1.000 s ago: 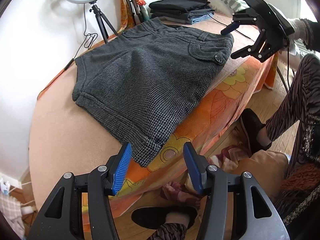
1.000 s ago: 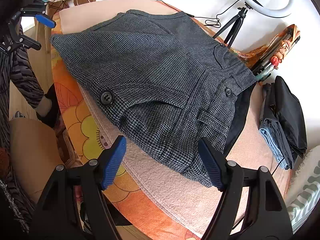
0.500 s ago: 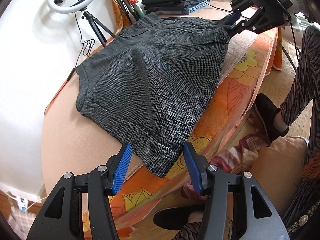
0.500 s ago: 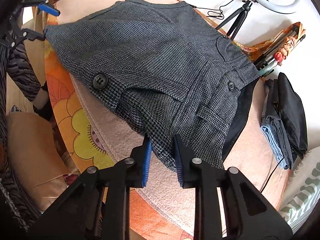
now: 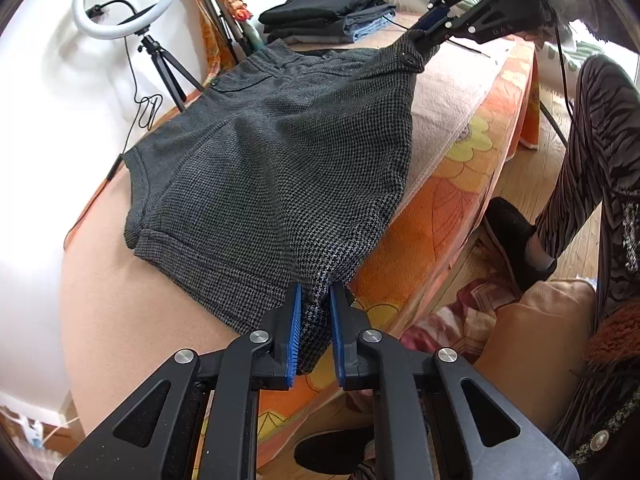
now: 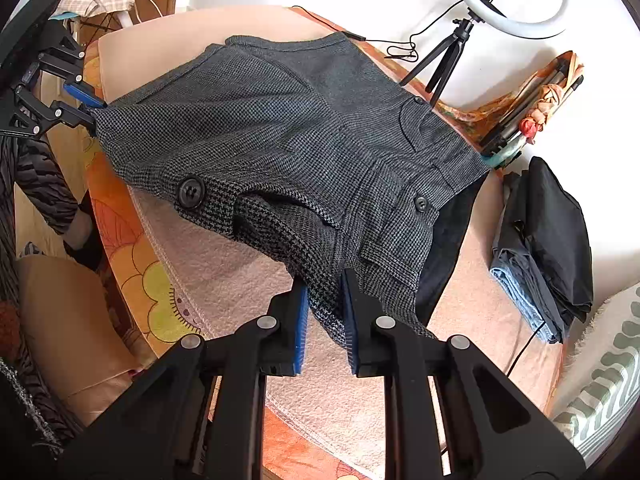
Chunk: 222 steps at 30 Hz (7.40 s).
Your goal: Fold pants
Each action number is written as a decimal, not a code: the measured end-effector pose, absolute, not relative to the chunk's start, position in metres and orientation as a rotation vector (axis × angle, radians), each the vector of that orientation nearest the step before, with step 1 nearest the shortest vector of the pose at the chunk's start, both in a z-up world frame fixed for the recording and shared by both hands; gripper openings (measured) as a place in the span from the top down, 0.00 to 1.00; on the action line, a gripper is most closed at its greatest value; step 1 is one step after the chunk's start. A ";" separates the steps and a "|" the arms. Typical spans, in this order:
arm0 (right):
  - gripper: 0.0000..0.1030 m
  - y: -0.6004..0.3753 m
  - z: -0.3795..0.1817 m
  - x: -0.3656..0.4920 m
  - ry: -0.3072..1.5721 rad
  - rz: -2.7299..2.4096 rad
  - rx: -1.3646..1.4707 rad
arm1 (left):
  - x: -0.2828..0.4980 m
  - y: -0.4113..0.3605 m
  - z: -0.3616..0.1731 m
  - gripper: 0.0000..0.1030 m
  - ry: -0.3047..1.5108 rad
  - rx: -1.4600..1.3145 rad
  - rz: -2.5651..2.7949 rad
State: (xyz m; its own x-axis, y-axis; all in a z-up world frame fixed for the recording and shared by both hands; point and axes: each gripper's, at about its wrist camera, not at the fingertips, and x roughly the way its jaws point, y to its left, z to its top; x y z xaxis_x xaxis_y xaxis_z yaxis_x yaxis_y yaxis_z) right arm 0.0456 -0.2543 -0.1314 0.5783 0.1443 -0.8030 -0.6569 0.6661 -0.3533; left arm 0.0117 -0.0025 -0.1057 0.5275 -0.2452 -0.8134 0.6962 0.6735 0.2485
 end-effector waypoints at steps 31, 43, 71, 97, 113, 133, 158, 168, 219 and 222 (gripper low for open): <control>0.86 -0.248 -0.014 0.202 0.671 0.373 -0.660 | 0.221 0.044 0.027 0.91 0.600 0.389 -0.453; 0.86 -0.239 -0.048 0.316 0.801 0.371 -0.712 | 0.327 0.039 -0.005 0.91 0.675 0.407 -0.434; 0.84 -0.240 -0.162 0.433 1.041 0.323 -0.656 | 0.426 0.060 -0.082 0.82 0.880 0.253 -0.424; 0.34 -0.232 -0.149 0.262 0.965 0.308 -0.100 | 0.275 0.030 -0.149 0.78 0.867 0.451 -0.353; 0.24 -0.381 -0.179 0.225 0.928 0.000 0.691 | 0.277 -0.036 -0.111 0.78 0.782 0.256 -0.495; 0.47 -0.369 -0.201 0.247 0.767 -0.019 0.775 | 0.273 -0.088 -0.136 0.78 0.763 0.309 -0.483; 0.85 -0.289 -0.081 0.245 0.653 0.105 0.249 | 0.268 -0.024 -0.147 0.68 0.900 0.126 -0.426; 0.85 -0.190 -0.043 0.242 0.623 0.229 -0.040 | 0.252 0.086 -0.052 0.64 0.694 -0.109 -0.261; 0.25 -0.178 -0.131 0.288 0.917 0.613 0.275 | 0.216 0.145 -0.104 0.43 0.928 -0.665 -0.271; 0.25 -0.201 -0.137 0.295 0.930 0.580 0.317 | 0.215 0.133 -0.111 0.43 0.929 -0.695 -0.266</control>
State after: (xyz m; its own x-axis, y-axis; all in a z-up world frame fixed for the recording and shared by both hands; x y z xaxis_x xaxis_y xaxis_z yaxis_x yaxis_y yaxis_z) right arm 0.2953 -0.2006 -0.1368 0.4621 0.5940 -0.6585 -0.3297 0.8044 0.4943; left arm 0.2146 0.1327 -0.1106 0.5858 -0.4943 -0.6422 -0.0786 0.7541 -0.6521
